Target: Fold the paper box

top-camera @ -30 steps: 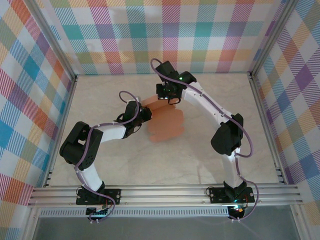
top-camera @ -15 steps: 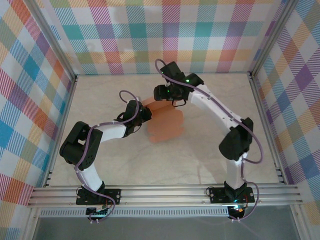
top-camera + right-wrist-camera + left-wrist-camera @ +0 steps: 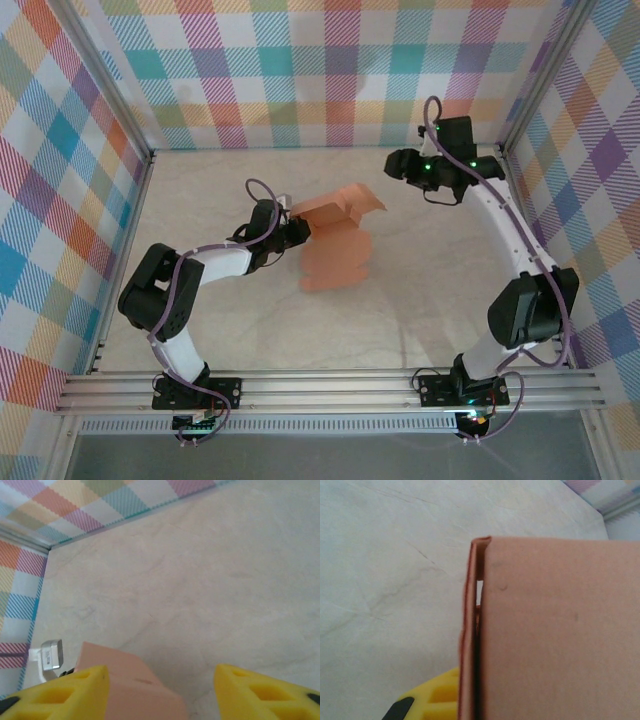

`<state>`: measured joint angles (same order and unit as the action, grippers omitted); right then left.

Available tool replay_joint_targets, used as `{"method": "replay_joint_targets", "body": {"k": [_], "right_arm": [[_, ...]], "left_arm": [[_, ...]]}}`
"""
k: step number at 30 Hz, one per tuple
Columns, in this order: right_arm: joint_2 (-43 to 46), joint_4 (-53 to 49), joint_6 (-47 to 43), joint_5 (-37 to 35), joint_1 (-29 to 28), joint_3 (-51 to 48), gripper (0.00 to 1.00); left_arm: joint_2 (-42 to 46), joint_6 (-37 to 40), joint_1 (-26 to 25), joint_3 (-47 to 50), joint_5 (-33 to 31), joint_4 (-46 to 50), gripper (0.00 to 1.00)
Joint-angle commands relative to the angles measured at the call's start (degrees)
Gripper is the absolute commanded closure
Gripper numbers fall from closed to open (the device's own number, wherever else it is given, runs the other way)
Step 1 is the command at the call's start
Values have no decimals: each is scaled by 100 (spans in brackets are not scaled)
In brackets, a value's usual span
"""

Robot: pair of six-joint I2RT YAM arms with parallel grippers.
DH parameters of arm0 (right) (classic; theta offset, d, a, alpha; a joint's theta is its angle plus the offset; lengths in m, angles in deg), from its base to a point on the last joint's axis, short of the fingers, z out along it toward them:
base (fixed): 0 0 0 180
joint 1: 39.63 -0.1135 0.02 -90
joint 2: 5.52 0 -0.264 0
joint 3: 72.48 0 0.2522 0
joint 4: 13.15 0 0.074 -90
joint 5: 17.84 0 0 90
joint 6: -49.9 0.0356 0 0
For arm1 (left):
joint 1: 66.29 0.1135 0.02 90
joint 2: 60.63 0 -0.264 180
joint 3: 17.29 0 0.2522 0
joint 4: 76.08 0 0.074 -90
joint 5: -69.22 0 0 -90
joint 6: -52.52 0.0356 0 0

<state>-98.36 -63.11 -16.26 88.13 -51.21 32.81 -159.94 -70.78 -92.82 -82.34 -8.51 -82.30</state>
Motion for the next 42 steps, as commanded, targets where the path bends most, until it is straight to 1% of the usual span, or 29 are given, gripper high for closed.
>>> {"method": "replay_joint_targets", "body": {"k": [1, 4, 7, 12, 15, 17, 19, 23, 25, 30, 34, 35, 37, 42], "right_arm": [[-227, 60, -280, 1051, -3, 169, 50], [-466, -119, -687, 1836, -44, 317, 52], [-498, -248, -1068, 1982, -257, 314, 55], [-468, -202, -1217, 2293, -479, 187, 60], [-450, -262, -1412, 2274, -666, 147, 61], [-469, -322, -1616, 2086, -800, 116, 58], [-472, -370, -1841, 1873, -926, 95, 56], [-461, -331, -2073, 1541, -1060, 50, 57], [-477, -393, -2235, 1254, -1141, 86, 57], [-509, -409, -2642, 633, -1301, 76, 57], [-510, -162, -2902, 254, -1406, -70, 55], [-515, -119, -3155, 127, -1447, -86, 55], [-542, -89, -3357, -148, -1528, -67, 55], [-755, -211, -3632, -848, -1675, 156, 58]], "left_arm": [[239, 216, 68, -116, 492, -270, 100], [231, 131, 68, -160, 462, -259, 100], [217, 23, 72, -223, 339, -150, 100], [144, -118, 68, -308, 365, -93, 100], [97, -255, 68, -451, 287, 157, 100], [44, -390, 68, -607, 204, 491, 100], [35, -511, 68, -628, 278, 461, 100], [8, -625, 68, -749, 368, 646, 100], [8, -630, 73, -790, 373, 764, 100], [-8, -692, 73, -795, 498, 695, 100], [-18, -714, 68, -823, 608, 646, 100], [-11, -717, 68, -832, 622, 645, 100], [8, -709, 68, -830, 649, 654, 100], [43, -710, 68, -838, 695, 654, 100]]}}
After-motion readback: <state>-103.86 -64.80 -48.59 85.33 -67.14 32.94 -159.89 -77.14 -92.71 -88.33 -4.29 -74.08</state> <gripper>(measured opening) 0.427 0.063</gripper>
